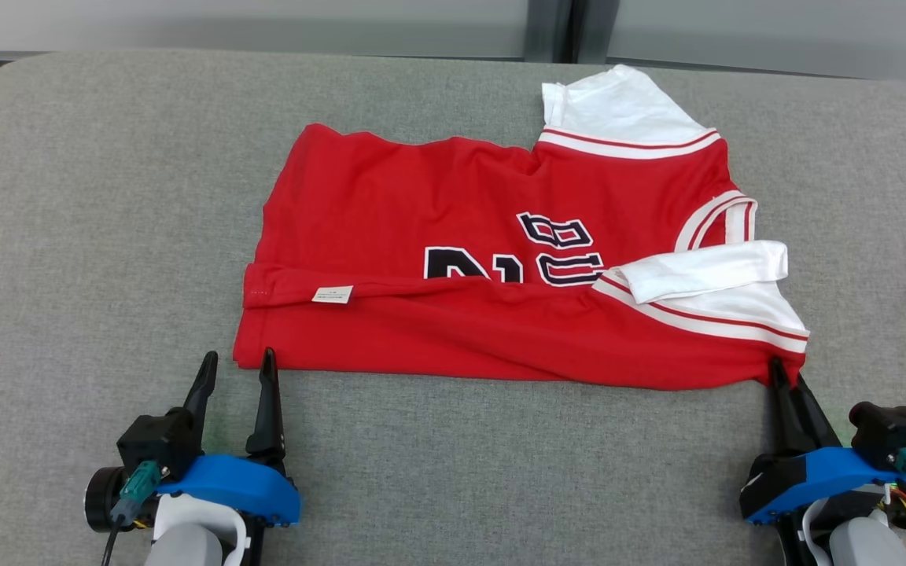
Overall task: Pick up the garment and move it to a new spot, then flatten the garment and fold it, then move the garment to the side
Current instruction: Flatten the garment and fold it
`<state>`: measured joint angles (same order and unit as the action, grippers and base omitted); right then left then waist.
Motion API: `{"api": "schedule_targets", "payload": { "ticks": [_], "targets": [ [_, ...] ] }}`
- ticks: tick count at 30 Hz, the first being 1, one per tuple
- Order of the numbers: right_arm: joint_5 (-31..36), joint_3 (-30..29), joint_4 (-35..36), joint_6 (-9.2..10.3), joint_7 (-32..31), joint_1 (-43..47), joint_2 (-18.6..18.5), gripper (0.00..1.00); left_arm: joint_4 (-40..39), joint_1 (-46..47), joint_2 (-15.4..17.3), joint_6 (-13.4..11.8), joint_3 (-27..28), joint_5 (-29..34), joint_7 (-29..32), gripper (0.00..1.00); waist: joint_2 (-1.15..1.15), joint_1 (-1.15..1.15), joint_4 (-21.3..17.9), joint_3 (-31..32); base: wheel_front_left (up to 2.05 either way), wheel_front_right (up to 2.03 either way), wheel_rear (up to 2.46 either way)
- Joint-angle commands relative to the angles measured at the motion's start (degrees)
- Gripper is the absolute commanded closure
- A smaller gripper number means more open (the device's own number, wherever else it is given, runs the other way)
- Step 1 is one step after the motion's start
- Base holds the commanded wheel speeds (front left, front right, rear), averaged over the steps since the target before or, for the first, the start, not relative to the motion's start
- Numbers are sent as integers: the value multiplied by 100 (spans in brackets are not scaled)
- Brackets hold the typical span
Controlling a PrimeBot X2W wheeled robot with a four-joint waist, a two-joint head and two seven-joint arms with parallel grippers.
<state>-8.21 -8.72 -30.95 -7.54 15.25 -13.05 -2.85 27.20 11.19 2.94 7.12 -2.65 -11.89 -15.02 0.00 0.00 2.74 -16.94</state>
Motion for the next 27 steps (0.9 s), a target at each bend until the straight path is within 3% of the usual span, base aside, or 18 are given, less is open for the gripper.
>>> {"api": "schedule_targets", "payload": {
  "ticks": [1, 9, 10, 11, 17, 27],
  "targets": [
    [17, 16, -8, 10, -22, -66, -14, 100, 63, 110, -4, 44, -3, 17, -19, 0, 0, 0, -5, -13, 0, 0, 0],
    [86, 149, 213, 6, -18, -73, -11, 100, 970, 521, -8, 53, -136, -237, 0, 0, 0, 0, -68, -135, 0, 0, 0],
    [85, 152, 237, 6, -18, -67, -11, 100, 1101, 545, -10, 54, -220, -287, 3, 60, 0, 0, -74, -136, 0, 0, 0],
    [79, 145, 265, 6, -17, -67, -11, 100, 1216, 546, -25, 54, -323, -358, 13, 100, 0, 0, -79, -133, 0, 0, 0],
    [-104, 79, 446, 6, -13, -122, -12, 100, 1120, 658, -10, 38, -426, -584, 3, 100, 0, 0, -52, -86, 0, 0, 0],
    [-398, -231, 899, 9, -11, -406, -20, 100, 18, 499, 103, 27, 234, -414, -18, 100, 0, 0, -32, 335, 0, 0, 0]
  ]
}}
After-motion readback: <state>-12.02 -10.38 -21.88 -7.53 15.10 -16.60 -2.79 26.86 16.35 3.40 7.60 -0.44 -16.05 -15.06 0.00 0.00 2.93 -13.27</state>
